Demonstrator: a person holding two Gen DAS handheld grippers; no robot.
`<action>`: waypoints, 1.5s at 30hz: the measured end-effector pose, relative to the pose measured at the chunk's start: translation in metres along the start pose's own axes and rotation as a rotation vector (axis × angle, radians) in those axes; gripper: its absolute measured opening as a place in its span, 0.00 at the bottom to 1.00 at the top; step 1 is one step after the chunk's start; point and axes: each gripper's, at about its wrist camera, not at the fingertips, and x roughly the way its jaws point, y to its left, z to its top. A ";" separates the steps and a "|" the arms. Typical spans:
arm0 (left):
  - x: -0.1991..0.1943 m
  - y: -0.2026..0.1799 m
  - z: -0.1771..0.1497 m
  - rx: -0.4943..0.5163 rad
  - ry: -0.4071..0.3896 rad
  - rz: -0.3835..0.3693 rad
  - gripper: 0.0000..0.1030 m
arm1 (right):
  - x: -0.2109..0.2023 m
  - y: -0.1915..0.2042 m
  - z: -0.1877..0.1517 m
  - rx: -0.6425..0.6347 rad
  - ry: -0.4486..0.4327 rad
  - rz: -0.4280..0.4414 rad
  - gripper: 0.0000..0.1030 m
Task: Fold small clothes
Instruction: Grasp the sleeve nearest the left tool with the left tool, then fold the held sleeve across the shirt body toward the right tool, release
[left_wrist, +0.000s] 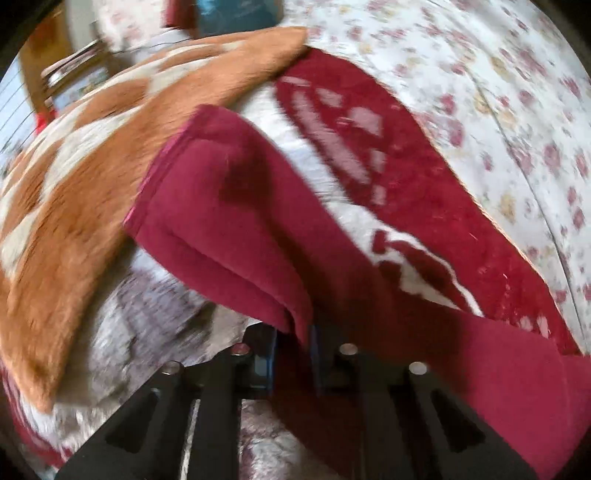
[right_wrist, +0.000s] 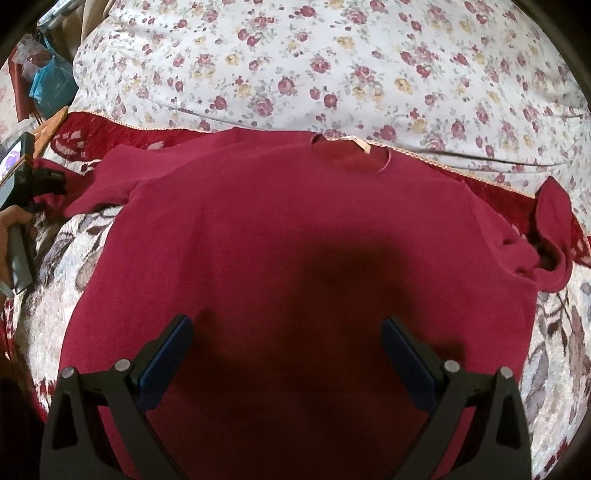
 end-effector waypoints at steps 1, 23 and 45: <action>-0.003 -0.001 0.000 0.009 -0.014 -0.011 0.00 | 0.000 -0.001 0.000 0.002 0.000 0.004 1.00; -0.199 -0.248 -0.200 0.531 0.062 -0.858 0.06 | -0.041 -0.119 0.005 0.245 -0.129 -0.058 0.99; -0.153 -0.100 -0.145 0.485 -0.018 -0.456 0.27 | 0.035 -0.108 0.042 0.179 0.024 0.000 0.62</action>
